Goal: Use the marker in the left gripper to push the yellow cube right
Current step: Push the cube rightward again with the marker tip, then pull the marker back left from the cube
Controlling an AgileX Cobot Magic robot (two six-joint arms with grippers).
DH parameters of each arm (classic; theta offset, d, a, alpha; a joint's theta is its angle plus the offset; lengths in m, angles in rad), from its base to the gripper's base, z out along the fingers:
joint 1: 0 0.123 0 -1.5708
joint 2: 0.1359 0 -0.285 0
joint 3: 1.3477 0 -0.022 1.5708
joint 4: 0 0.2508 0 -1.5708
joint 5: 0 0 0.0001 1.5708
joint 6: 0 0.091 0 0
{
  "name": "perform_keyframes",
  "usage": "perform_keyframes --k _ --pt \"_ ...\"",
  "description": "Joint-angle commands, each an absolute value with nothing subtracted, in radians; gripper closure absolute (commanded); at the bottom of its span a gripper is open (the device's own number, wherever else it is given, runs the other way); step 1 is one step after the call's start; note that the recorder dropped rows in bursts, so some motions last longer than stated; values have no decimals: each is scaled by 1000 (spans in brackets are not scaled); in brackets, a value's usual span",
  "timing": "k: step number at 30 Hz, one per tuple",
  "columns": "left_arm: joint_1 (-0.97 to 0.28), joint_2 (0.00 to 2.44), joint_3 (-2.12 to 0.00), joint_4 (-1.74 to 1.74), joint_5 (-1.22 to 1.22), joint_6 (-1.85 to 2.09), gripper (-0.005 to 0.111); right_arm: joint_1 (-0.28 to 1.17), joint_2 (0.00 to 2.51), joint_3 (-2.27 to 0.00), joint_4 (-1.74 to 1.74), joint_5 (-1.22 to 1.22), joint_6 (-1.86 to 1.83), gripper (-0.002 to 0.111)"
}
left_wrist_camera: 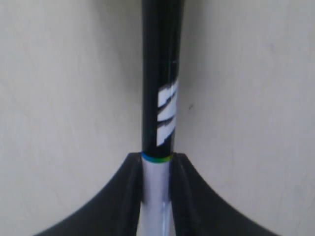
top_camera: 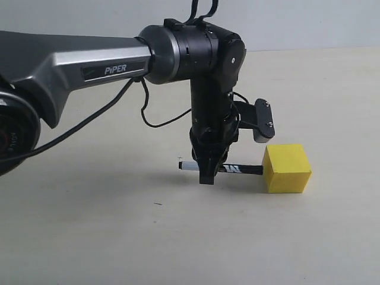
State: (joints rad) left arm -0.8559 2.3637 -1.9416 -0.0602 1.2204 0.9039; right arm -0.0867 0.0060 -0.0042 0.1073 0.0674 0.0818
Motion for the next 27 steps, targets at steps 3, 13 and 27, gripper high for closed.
perform_keyframes --k 3,13,27 --pt "-888 2400 -2031 -94 1218 905 107 -93 0 0 101 67 79 108" --pt "-857 2401 -2039 -58 1221 851 107 -93 0 0 101 67 79 108" --pt "-830 2395 -2023 -41 1221 806 107 -93 0 0 101 67 79 108"
